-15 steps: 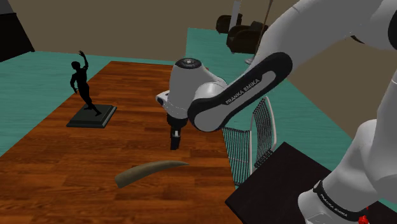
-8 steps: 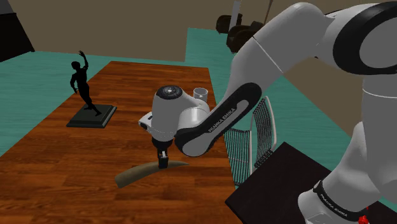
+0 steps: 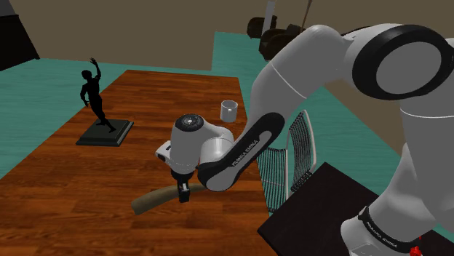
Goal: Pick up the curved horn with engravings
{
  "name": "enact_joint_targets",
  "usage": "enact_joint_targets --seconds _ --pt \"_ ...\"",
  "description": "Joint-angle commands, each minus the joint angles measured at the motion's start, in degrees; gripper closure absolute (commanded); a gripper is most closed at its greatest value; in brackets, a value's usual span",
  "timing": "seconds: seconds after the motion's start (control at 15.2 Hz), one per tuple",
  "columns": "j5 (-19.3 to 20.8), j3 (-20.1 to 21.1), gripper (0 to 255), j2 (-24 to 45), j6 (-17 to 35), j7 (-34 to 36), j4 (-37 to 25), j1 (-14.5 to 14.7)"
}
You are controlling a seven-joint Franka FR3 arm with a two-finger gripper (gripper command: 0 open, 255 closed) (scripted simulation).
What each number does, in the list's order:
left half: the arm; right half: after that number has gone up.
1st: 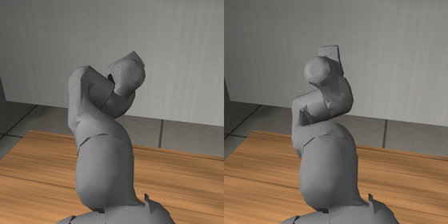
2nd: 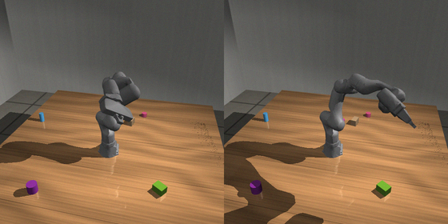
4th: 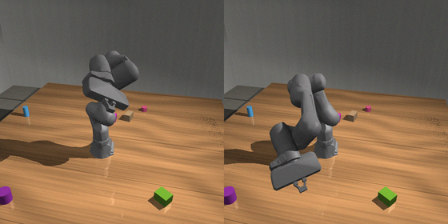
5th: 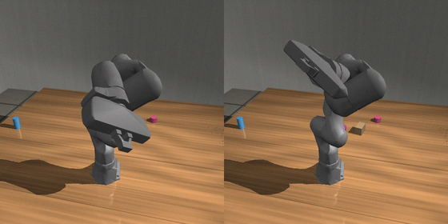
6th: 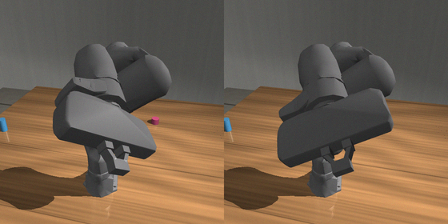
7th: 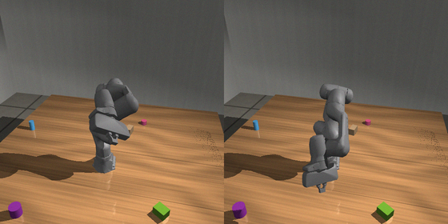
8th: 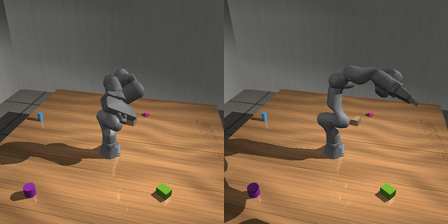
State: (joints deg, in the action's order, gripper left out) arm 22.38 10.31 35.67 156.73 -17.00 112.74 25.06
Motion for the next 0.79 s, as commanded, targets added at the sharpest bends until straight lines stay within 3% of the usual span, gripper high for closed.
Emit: enact_joint_targets --seconds 0.0,0.07,0.13,0.73 --pt "0.41 -0.45 0 0.89 0.85 0.42 -0.08 0.36" --pt "0.41 -0.45 0 0.89 0.85 0.42 -0.08 0.36" --pt "0.39 -0.43 255 0.82 0.81 0.43 -0.04 0.37" --pt "0.41 -0.46 255 0.89 0.85 0.42 -0.08 0.37"
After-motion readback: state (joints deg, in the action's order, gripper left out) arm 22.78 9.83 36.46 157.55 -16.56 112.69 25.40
